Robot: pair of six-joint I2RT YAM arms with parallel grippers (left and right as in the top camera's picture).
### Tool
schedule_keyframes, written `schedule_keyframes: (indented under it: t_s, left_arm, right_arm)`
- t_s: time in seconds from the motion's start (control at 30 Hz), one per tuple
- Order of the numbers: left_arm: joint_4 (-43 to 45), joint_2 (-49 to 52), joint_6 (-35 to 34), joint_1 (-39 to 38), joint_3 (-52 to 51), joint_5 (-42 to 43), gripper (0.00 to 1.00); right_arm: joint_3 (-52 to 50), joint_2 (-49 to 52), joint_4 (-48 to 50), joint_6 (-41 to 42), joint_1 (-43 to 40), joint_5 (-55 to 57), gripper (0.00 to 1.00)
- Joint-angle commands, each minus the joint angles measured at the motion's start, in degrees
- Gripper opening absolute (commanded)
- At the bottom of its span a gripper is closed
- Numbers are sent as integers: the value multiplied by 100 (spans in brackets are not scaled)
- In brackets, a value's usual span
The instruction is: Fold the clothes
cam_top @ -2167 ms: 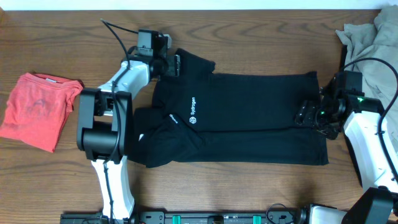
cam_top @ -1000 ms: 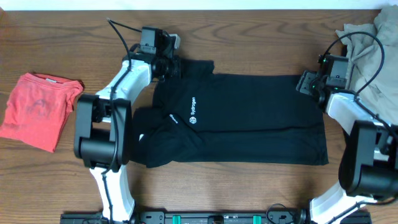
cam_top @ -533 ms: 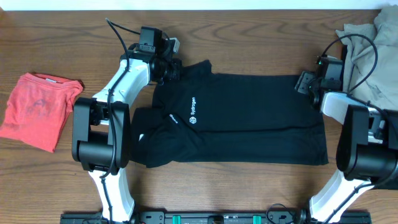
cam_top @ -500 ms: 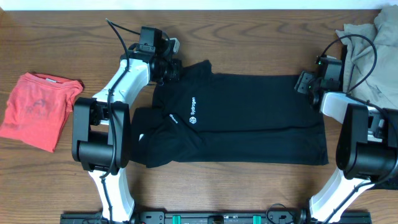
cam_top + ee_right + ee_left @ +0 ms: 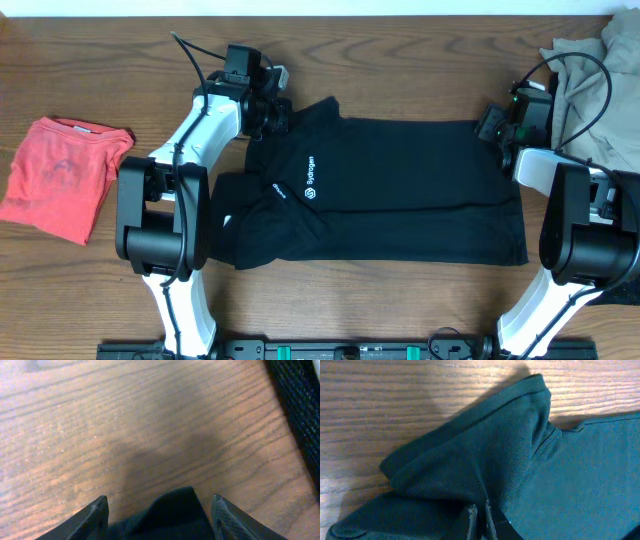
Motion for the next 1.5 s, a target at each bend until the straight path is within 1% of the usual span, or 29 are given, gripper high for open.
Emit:
schedule_keyframes:
  t_s: [0.0, 0.17, 0.23, 0.3, 0.37, 0.4, 0.43, 0.53, 0.67, 0.8, 0.97, 1.03, 1.2, 1.33, 1.43, 1.47]
  left_arm:
    - [-44, -42, 39, 17, 74, 35, 9]
    - [-46, -42, 39, 17, 74, 35, 9]
    - [-39, -42, 39, 17, 74, 35, 10]
    - [-42, -42, 44, 17, 74, 33, 9]
    - [-42, -44, 59, 20, 74, 33, 9]
    - [-42, -44, 59, 22, 74, 35, 9]
    - [-42, -44, 59, 24, 74, 35, 9]
    - [-42, -44, 59, 24, 76, 35, 9]
    - [-85, -151, 59, 57, 76, 35, 8]
    - [-396, -452, 57, 192, 76, 37, 8]
    - [-1207, -804, 149, 251, 76, 35, 8]
    - [-1609, -922, 208, 251, 76, 35, 6]
    - [-2520, -1126, 210, 304, 76, 26, 6]
    - [-3191, -1204, 210, 315, 76, -470, 6]
    - [-3580, -1248, 210, 315, 76, -901, 7]
    - [-3668, -1266, 210, 315, 76, -1016, 6]
  right_arm:
    - [11, 205, 59, 136, -15, 55, 64]
    - [13, 507, 155, 223, -15, 166, 62]
    - [13, 575, 153, 269, -13, 142, 58]
    - [13, 595, 146, 264, -11, 131, 42]
    - [13, 581, 129, 264, -13, 133, 20]
    - [13, 560, 105, 264, -15, 133, 7]
    - [13, 518, 55, 264, -17, 133, 1]
    - [17, 304, -254, 262, -35, 138, 1]
    - [17, -229, -909, 260, -120, 240, 1]
    - [17, -800, -1567, 258, -197, 339, 1]
    - [17, -1469, -2634, 258, -214, 350, 1]
    - [17, -1694, -3248, 258, -216, 354, 1]
    - [17, -1923, -4465, 262, -216, 688, 1]
    - [17, -1952, -5213, 262, -216, 741, 1]
    - [17, -1952, -5549, 267, -254, 750, 1]
    - [17, -1952, -5617, 282, -282, 769, 1]
